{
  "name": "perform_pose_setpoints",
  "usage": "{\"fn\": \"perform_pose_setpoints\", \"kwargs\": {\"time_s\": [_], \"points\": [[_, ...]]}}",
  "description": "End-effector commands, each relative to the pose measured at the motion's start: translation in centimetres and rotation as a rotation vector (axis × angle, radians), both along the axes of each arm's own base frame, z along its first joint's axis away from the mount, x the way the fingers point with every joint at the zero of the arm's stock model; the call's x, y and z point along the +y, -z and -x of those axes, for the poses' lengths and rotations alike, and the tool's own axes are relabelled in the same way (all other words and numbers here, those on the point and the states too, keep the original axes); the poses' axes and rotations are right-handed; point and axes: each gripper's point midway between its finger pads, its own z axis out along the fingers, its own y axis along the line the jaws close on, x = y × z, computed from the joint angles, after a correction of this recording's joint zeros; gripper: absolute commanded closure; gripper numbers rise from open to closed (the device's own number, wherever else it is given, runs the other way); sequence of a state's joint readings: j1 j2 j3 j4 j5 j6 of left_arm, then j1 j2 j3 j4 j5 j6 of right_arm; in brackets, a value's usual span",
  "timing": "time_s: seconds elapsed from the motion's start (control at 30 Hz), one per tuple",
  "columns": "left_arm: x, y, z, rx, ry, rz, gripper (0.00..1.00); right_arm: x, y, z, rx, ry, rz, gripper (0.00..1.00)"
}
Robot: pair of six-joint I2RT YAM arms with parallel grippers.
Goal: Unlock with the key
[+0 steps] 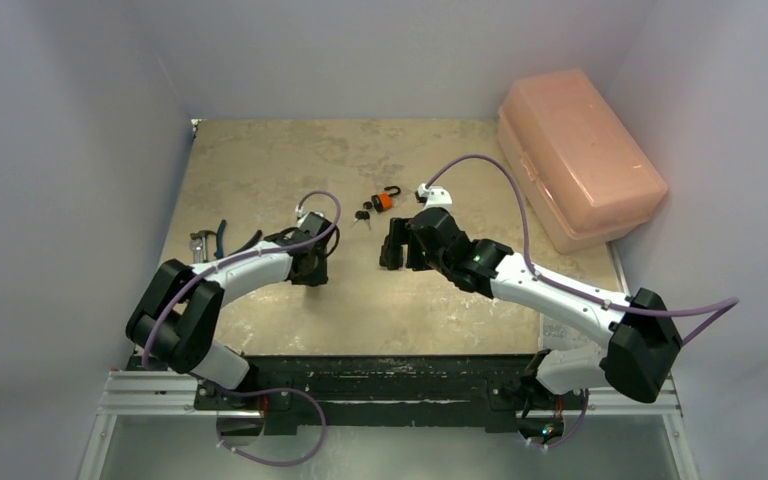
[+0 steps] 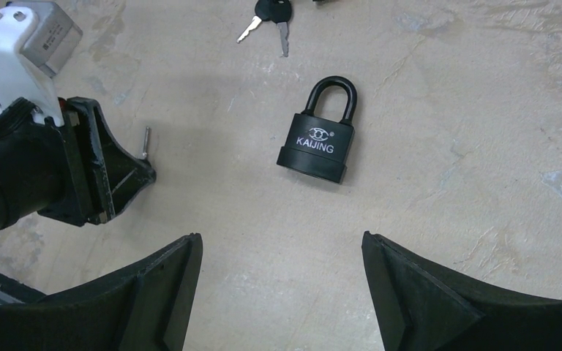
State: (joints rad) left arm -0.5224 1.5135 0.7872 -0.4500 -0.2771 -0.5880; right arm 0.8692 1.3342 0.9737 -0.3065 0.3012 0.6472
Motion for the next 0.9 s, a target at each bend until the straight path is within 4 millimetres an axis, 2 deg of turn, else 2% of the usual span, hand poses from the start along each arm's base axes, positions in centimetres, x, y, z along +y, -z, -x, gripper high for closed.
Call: {"fn": "perform_pose_setpoints", "kwargs": {"time_s": [0.0, 0.17, 0.3, 0.4, 0.47, 0.63, 0.77, 0.87], "points": [[-4.3, -1.7, 0.0, -0.019, 0.148, 0.137, 0.89, -0.5, -2.7, -0.8, -0.073, 0.033, -0.033, 0.12], [-6.4, -5.3, -0.4, -0.068, 0.257, 0.23, 0.92, -1.3, -3.5, -1.0, -0.104, 0.071, -0.039, 0.13], [-8.4, -8.5, -0.1, -0.095, 0.393, 0.314, 0.92, -2.2, -4.8, -1.1, -0.143, 0.103, -0.079, 0.13], [-9.8, -10.5, 0.4, -0.114, 0.502, 0.379, 0.92, -2.8, -6.2, -0.8, -0.192, 0.11, -0.137, 0.14], [-11.0, -12.1, 0.9, -0.135, 0.583, 0.435, 0.92, -3.1, -7.9, -0.4, -0.242, 0.1, -0.197, 0.14], [-13.9, -16.1, 2.7, -0.187, 0.776, 0.609, 0.92, -4.3, -10.7, 0.5, -0.339, 0.098, -0.331, 0.15], [-15.2, -18.4, 3.9, -0.219, 0.88, 0.711, 0.92, -3.9, -11.7, 1.3, -0.389, 0.023, -0.362, 0.19], [-15.8, -19.2, 4.5, -0.226, 0.919, 0.761, 0.92, -3.0, -12.4, 2.2, -0.455, -0.082, -0.397, 0.19]]}}
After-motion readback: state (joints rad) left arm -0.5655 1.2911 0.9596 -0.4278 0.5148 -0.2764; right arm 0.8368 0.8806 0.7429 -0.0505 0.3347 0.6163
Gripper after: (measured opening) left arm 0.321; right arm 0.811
